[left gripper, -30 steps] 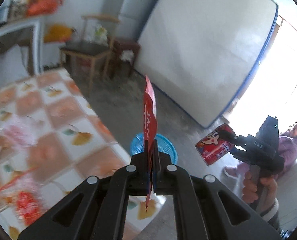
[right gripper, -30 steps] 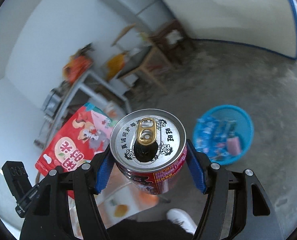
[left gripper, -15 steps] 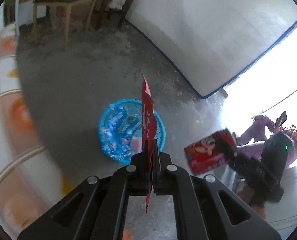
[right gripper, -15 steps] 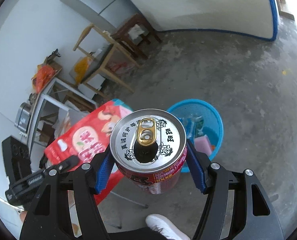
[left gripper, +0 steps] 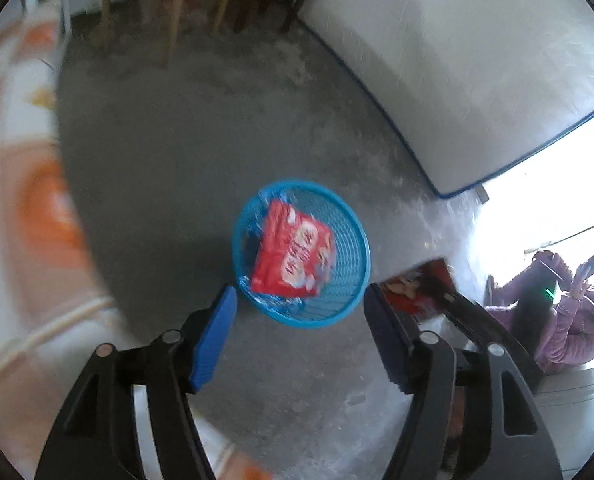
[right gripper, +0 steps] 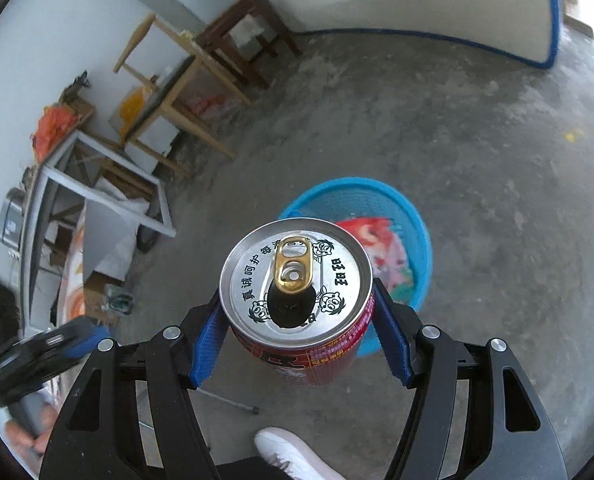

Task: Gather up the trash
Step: 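Open both grippers over the wastebasket to drop can and snack bag, then move both tools back over the table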

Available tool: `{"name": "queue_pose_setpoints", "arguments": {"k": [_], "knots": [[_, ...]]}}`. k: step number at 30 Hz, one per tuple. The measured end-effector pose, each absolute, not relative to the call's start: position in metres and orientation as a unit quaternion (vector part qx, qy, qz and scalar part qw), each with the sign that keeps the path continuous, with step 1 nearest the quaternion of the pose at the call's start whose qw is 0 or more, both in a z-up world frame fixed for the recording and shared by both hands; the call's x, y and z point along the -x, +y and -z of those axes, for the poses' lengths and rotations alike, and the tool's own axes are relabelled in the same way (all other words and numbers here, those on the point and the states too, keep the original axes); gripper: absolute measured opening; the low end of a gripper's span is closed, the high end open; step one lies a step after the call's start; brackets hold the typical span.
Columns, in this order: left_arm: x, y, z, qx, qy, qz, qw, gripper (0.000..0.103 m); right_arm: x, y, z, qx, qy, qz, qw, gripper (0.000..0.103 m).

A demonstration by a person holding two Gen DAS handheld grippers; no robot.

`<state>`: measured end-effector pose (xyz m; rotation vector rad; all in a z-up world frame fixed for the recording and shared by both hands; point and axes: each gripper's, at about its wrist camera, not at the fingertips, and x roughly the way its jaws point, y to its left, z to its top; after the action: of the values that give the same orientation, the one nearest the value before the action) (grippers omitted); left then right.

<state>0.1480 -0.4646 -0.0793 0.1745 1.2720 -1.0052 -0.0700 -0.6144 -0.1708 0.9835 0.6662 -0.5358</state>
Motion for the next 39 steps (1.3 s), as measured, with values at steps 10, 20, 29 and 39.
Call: {"name": "queue_pose_setpoints", "arguments": {"k": [10, 20, 29, 39], "knots": [[-0.149, -0.347, -0.011, -0.043, 0.479, 0.441, 0.758, 0.083, -0.007, -0.626, 0.232, -0.413, 0.419, 0.267, 0.764, 0.085], [-0.133, -0.230, -0.039, -0.055, 0.406, 0.399, 0.820, 0.092, 0.064, -0.607, 0.204, -0.412, 0.393, 0.301, 0.765, 0.084], [-0.127, -0.115, -0.044, -0.040, 0.375, 0.328, 0.866, 0.097, 0.048, -0.548, 0.093, -0.343, 0.332, 0.236, 0.846, 0.084], [-0.121, -0.017, -0.019, -0.005, 0.393, 0.249, 0.885, 0.097, -0.035, -0.403, 0.000, -0.275, 0.311, 0.021, 0.909, 0.088]]}}
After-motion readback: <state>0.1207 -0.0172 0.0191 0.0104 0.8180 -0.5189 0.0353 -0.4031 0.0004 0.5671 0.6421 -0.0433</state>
